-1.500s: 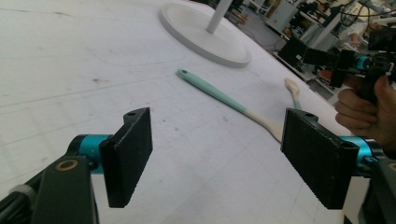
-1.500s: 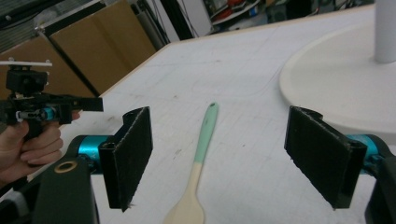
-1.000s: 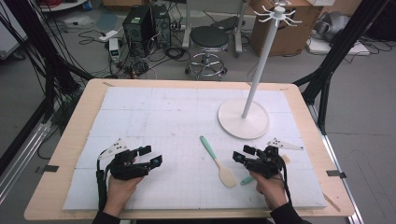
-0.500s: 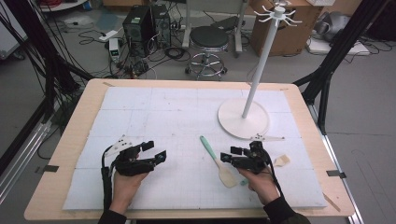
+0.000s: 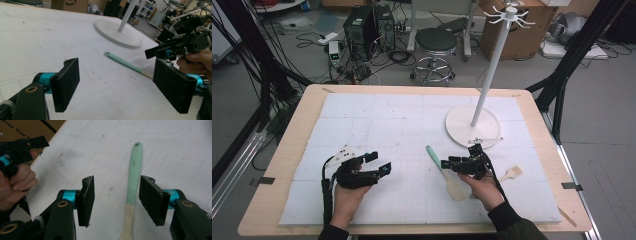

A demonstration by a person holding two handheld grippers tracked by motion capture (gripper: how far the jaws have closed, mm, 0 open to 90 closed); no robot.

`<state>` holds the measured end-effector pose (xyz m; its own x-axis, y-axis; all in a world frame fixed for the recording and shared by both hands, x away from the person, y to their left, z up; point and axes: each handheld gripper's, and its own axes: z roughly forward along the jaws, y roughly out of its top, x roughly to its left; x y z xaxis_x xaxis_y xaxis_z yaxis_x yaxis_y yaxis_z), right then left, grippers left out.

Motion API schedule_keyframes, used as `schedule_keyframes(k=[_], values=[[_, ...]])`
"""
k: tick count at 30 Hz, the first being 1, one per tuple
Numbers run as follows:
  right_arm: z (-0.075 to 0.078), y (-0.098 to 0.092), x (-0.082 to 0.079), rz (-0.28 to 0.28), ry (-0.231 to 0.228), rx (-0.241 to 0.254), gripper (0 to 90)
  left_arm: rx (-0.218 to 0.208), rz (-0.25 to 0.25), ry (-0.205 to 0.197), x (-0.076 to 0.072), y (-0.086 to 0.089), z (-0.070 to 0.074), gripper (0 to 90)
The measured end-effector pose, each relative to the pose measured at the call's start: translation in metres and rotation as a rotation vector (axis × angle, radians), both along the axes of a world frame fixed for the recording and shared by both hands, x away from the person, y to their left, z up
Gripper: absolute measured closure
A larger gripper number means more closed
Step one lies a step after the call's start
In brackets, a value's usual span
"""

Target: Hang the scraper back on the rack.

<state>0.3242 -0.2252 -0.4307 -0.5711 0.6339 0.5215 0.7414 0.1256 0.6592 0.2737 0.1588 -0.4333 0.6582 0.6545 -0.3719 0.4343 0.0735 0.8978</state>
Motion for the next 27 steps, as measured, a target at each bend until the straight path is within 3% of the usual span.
schedule_keyframes(k=[2,8,11,14,17,22,27], values=[[-0.003,-0.001,0.003,-0.009,0.048,-0.001,46.7,0.001,-0.001,0.001,0.0,0.0,0.0,22.1],[-0.007,-0.001,0.008,-0.005,0.08,-0.02,47.4,-0.001,0.001,0.0,0.0,0.0,0.0,22.0],[-0.009,0.002,0.01,0.006,0.114,-0.016,47.7,-0.029,-0.01,0.013,0.0,0.0,-0.001,22.0],[0.0,0.011,0.016,0.022,0.096,-0.079,46.9,-0.024,-0.01,0.015,0.0,0.0,-0.001,22.0],[0.008,0.017,0.02,0.023,0.074,-0.072,47.0,-0.033,-0.007,0.015,0.0,0.002,-0.001,22.0],[0.001,0.024,0.02,0.041,0.094,-0.131,46.9,-0.036,-0.003,0.015,-0.001,0.004,-0.001,22.0],[-0.001,0.025,0.021,0.051,0.109,-0.144,48.4,-0.037,-0.007,0.015,-0.001,0.004,-0.001,22.0]])
